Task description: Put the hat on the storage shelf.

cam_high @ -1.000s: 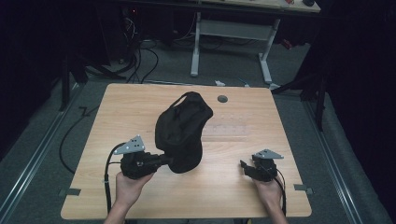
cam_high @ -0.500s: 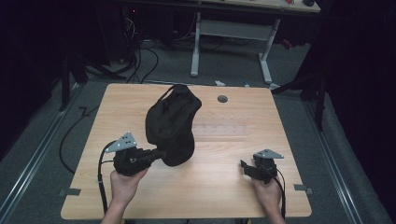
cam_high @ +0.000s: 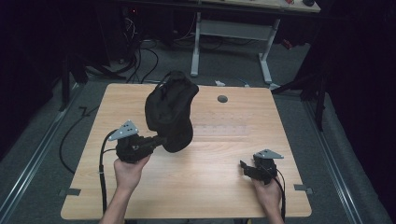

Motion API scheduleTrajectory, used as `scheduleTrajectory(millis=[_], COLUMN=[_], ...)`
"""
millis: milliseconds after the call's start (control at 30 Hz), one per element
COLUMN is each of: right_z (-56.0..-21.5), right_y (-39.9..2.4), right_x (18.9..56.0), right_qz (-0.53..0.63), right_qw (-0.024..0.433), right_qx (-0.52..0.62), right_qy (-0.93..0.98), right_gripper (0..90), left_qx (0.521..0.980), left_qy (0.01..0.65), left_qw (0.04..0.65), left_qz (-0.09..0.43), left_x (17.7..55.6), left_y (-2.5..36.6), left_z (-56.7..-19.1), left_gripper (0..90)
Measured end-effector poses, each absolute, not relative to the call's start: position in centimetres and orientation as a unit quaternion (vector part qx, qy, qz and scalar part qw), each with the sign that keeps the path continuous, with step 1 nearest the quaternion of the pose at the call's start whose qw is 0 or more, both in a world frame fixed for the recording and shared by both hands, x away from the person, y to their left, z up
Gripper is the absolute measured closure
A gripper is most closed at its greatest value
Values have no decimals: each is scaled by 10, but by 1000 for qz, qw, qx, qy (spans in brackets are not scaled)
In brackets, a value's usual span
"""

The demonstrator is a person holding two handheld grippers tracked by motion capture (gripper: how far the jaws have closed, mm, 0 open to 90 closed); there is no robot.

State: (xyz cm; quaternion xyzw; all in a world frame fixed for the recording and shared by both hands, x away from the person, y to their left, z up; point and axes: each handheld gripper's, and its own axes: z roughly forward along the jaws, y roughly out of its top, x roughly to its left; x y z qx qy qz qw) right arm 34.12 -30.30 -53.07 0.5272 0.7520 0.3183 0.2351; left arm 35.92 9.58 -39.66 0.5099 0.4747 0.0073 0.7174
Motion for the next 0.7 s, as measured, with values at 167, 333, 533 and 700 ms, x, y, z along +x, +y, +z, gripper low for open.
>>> scheduleTrajectory(millis=[167,333,533,700], right_z=[-531,-531,-531,-531], right_y=[-303,-303,-303,-303], right_x=[341,341,341,340], right_qz=[318,318,318,318], right_qw=[235,234,235,235], right_qx=[527,527,529,528], right_qy=[752,752,751,752], right_gripper=[357,355,355,354], left_qx=[512,515,513,514], left_qy=[477,475,478,484], left_qw=[714,712,710,703], left_qz=[21,44,63,81], left_x=[372,384,396,403], left_y=[91,86,83,82], left_z=[-395,-390,-388,-392], left_gripper=[862,861,862,861])
